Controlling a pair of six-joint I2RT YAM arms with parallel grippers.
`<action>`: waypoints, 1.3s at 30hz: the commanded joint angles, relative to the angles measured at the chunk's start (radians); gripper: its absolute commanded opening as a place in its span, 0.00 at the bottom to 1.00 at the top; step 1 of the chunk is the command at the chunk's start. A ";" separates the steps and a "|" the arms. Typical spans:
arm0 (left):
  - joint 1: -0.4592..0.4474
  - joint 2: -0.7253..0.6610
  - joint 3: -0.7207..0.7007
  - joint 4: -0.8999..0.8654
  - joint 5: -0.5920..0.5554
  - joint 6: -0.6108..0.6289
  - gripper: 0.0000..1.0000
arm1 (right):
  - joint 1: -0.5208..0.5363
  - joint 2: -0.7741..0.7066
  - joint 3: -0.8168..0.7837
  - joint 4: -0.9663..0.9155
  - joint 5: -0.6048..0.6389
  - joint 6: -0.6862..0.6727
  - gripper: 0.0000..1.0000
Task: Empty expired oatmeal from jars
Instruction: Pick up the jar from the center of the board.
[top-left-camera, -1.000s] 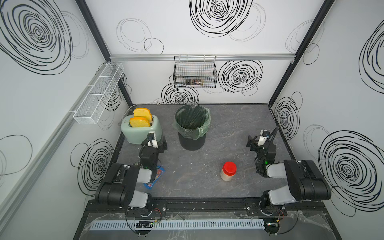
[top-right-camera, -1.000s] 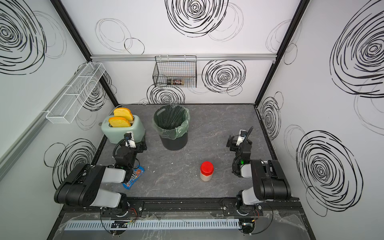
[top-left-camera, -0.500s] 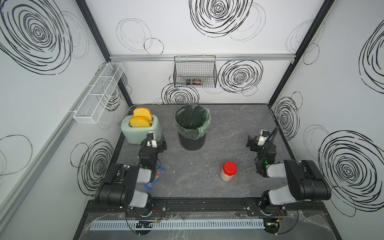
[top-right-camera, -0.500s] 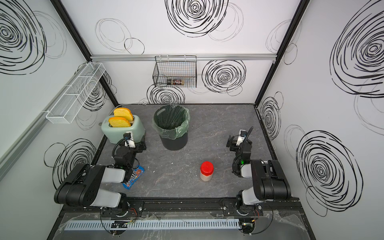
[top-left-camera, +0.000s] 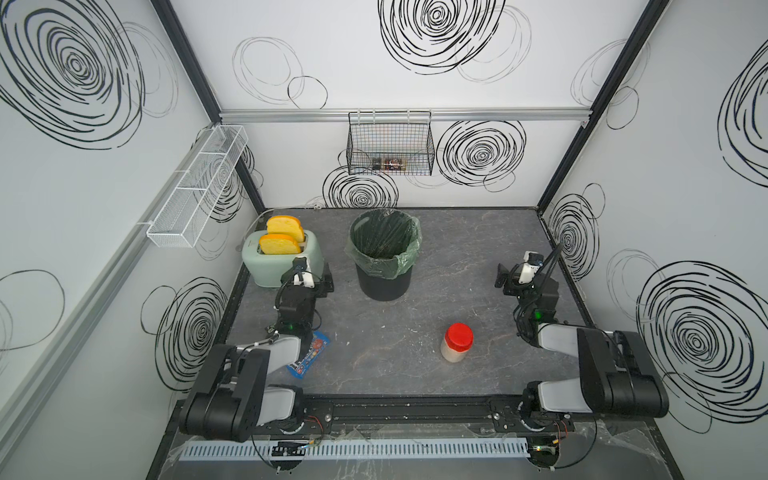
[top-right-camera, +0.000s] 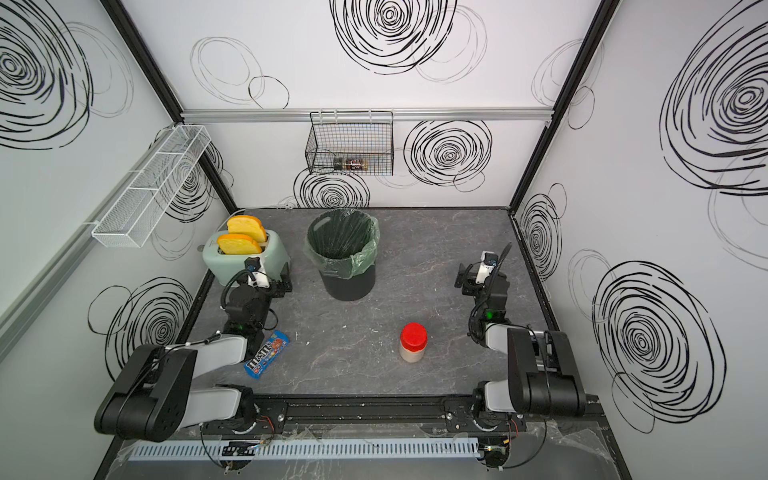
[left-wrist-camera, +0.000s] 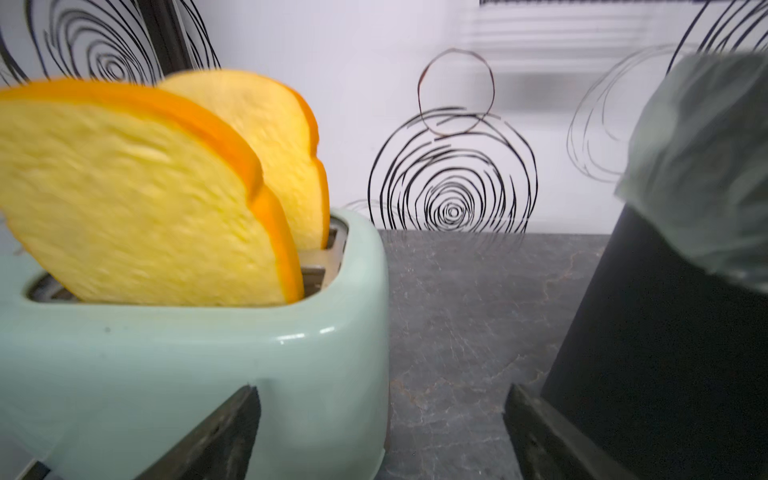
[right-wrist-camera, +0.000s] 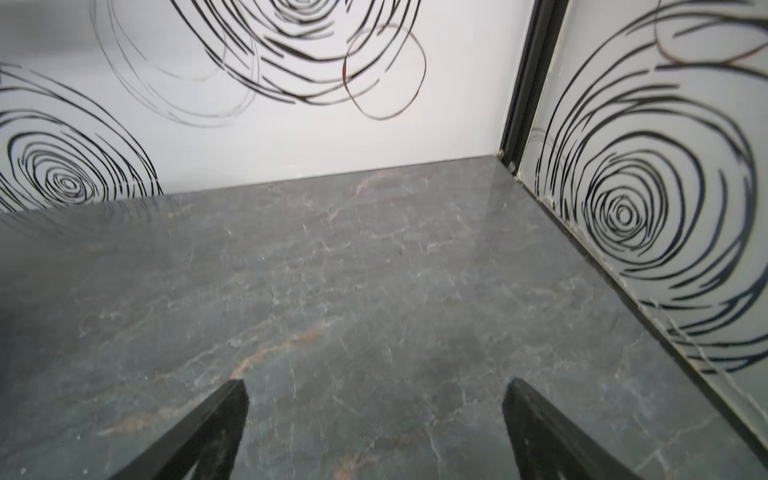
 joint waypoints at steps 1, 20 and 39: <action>-0.045 -0.071 -0.010 -0.040 -0.117 0.022 0.96 | 0.029 -0.079 0.026 -0.155 0.123 0.027 0.98; -0.412 -0.468 0.137 -0.656 -0.332 -0.130 0.96 | 0.169 -0.205 0.385 -1.030 0.125 0.258 0.98; -1.110 -0.556 0.083 -0.664 -0.377 -0.208 0.96 | 0.567 -0.329 0.543 -1.578 0.060 0.394 0.98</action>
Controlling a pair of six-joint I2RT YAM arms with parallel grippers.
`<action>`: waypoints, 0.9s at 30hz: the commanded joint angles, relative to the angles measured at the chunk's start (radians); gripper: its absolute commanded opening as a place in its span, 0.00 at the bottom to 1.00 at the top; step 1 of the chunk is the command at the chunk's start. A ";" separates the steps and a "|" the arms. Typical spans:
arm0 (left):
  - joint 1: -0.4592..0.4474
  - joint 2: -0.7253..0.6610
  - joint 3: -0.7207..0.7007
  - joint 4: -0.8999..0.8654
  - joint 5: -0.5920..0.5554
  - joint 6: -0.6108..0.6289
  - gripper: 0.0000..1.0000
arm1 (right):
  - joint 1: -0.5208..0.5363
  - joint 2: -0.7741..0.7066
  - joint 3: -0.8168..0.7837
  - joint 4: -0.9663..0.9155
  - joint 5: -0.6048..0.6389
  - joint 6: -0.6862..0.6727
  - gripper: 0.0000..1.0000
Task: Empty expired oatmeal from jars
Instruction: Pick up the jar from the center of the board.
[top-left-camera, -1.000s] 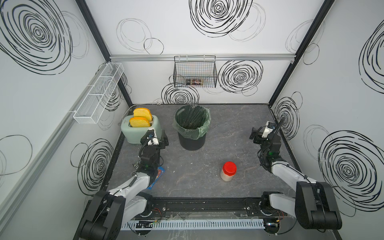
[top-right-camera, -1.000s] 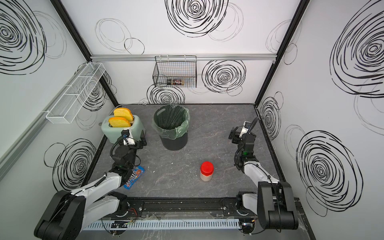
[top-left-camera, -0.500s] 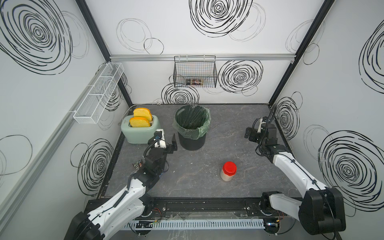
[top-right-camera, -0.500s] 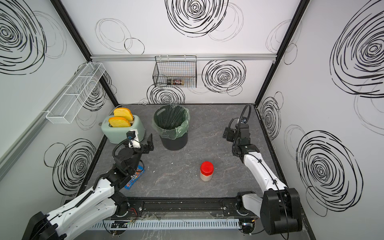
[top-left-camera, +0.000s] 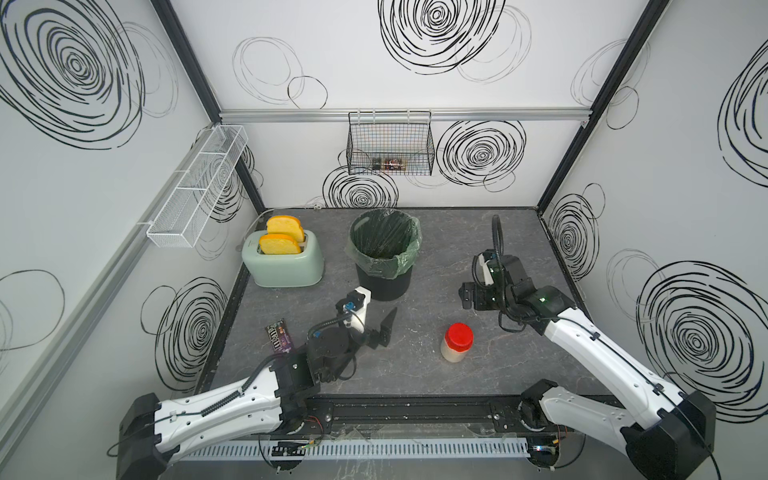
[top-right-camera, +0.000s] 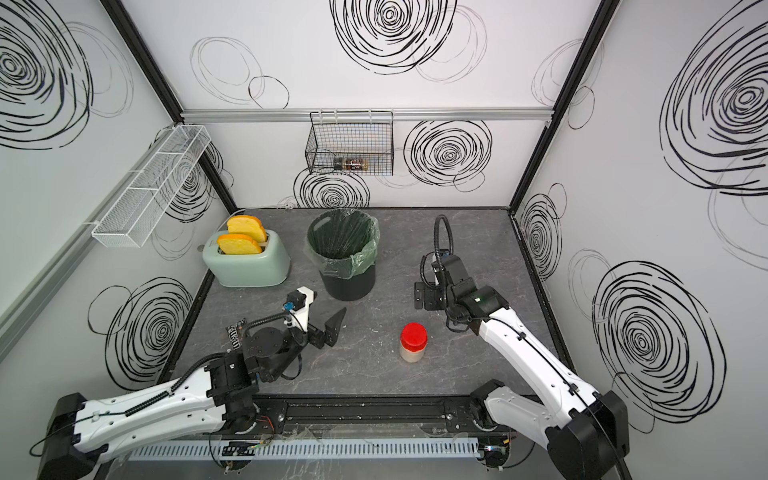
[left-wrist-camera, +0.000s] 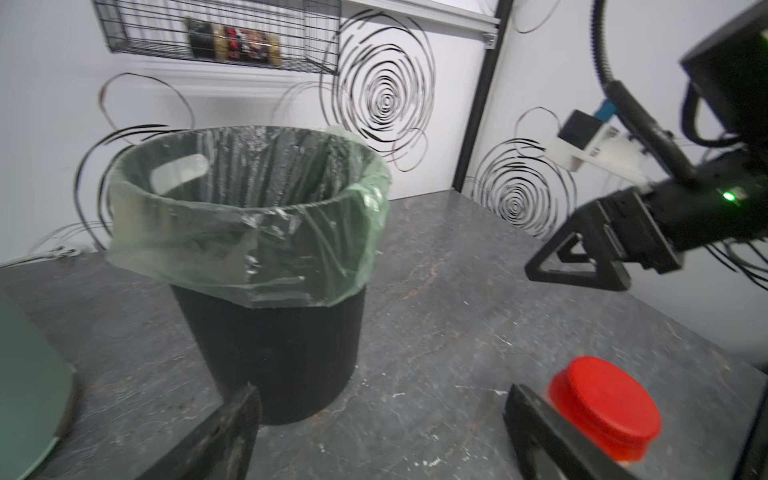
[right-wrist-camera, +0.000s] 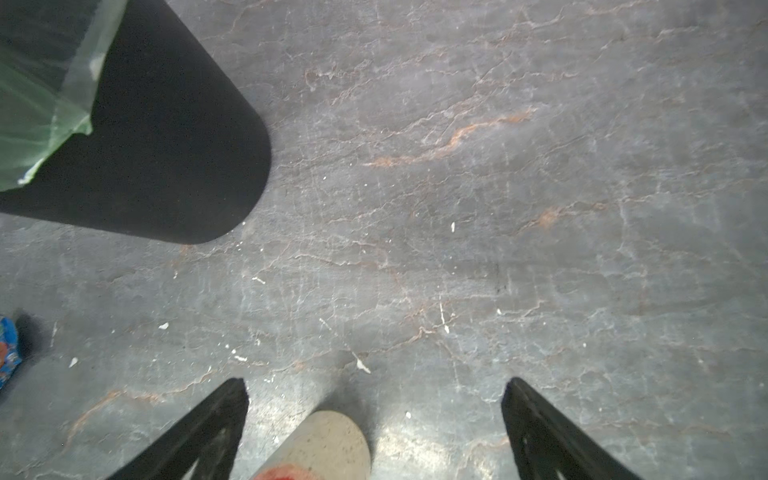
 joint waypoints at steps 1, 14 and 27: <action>-0.104 0.020 -0.063 0.166 -0.022 -0.005 0.96 | 0.003 -0.043 -0.013 -0.045 -0.006 0.078 0.98; -0.305 0.572 -0.093 0.782 -0.006 0.104 0.96 | -0.329 -0.044 0.086 0.013 -0.318 -0.046 0.98; -0.190 1.006 0.030 1.145 0.242 -0.008 0.96 | -0.455 0.002 0.129 0.014 -0.423 -0.140 0.98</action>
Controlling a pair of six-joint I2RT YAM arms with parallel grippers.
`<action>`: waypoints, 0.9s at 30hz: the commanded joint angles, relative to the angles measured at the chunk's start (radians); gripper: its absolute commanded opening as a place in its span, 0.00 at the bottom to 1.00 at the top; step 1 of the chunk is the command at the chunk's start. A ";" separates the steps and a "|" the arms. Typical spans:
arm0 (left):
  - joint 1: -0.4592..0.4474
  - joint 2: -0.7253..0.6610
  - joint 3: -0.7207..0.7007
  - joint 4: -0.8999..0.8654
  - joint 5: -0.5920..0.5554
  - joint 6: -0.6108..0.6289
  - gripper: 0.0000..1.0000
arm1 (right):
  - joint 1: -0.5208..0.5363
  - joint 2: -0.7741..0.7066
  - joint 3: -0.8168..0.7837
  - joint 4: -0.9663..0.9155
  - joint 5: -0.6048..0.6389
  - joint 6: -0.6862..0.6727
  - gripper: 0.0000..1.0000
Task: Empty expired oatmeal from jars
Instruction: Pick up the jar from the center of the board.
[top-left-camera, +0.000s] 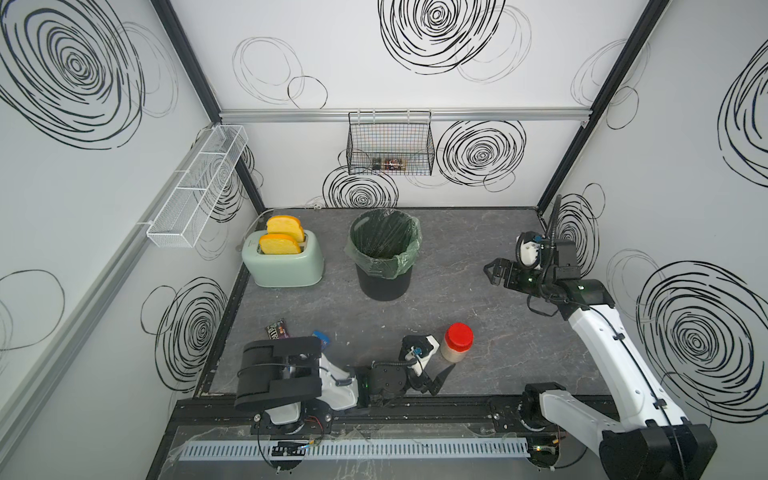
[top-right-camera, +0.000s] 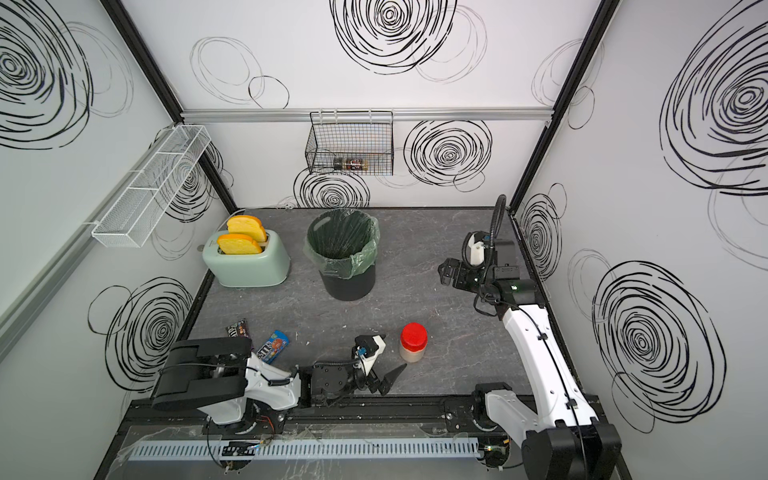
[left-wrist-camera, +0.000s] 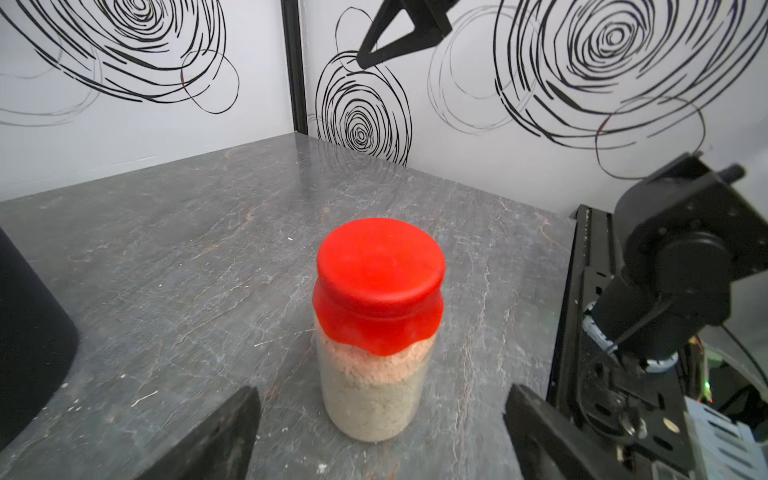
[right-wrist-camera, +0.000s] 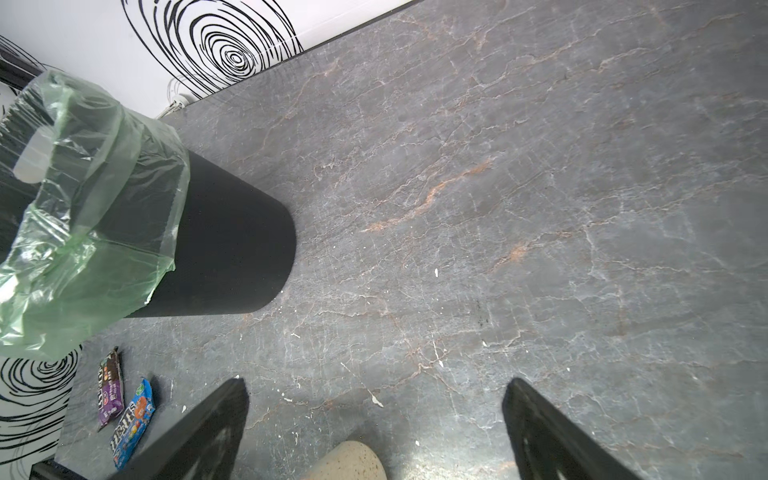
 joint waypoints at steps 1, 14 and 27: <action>0.021 0.059 0.054 0.167 0.098 -0.039 0.96 | -0.009 0.003 0.026 0.015 -0.039 -0.026 0.98; 0.076 0.273 0.170 0.215 0.161 -0.050 0.96 | -0.018 0.020 0.035 0.018 -0.045 -0.036 0.98; 0.120 0.436 0.215 0.446 0.179 -0.047 0.96 | -0.018 0.032 0.028 0.022 -0.047 -0.045 0.98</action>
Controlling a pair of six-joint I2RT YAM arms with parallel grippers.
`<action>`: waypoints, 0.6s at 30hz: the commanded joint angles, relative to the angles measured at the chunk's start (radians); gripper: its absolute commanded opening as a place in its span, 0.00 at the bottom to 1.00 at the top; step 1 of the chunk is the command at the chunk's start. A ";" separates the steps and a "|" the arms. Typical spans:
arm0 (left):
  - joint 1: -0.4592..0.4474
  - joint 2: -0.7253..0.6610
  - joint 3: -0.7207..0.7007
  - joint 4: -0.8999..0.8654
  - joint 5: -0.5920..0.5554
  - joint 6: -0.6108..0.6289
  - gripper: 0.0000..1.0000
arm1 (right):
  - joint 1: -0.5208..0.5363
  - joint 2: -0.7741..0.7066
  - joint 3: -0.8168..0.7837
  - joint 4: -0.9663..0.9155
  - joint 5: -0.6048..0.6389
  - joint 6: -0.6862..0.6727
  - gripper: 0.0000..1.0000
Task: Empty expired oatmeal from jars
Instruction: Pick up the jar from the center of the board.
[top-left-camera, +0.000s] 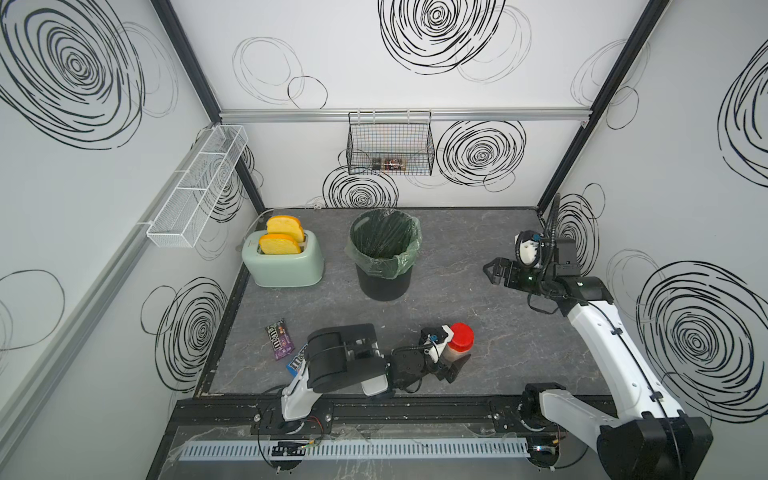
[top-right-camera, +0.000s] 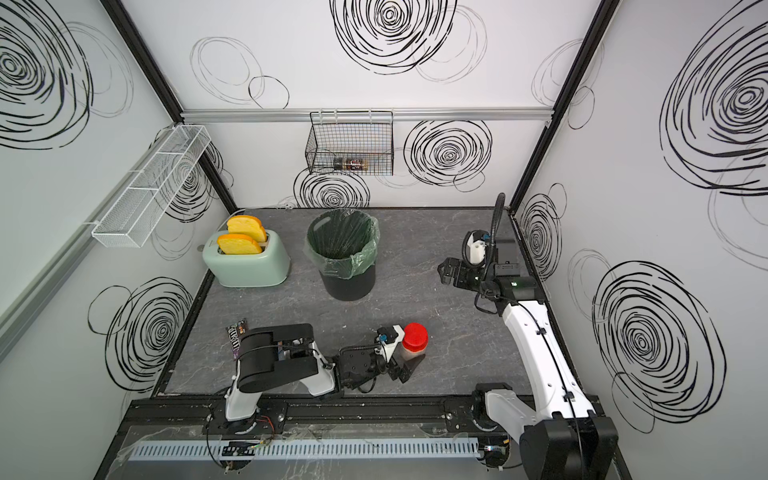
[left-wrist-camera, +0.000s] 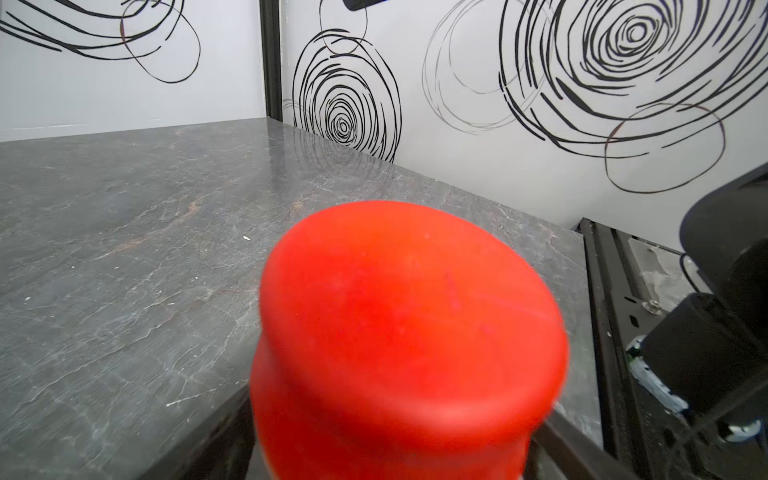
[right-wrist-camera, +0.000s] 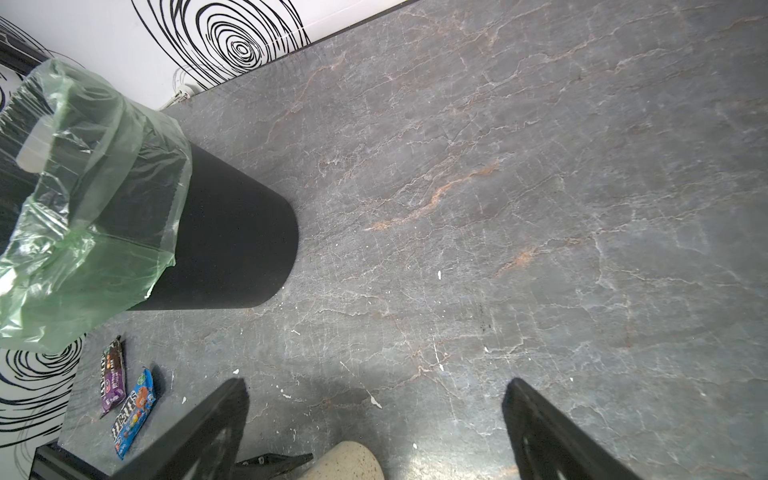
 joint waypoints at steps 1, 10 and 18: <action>0.018 0.051 0.013 0.226 0.029 -0.016 0.96 | -0.004 0.006 0.021 0.016 -0.013 -0.013 0.98; 0.009 0.097 0.016 0.323 0.005 0.031 0.96 | -0.002 0.008 0.016 0.018 -0.013 -0.017 0.98; 0.020 0.099 0.060 0.323 0.005 0.053 0.96 | -0.002 0.007 0.011 0.022 -0.021 -0.024 0.98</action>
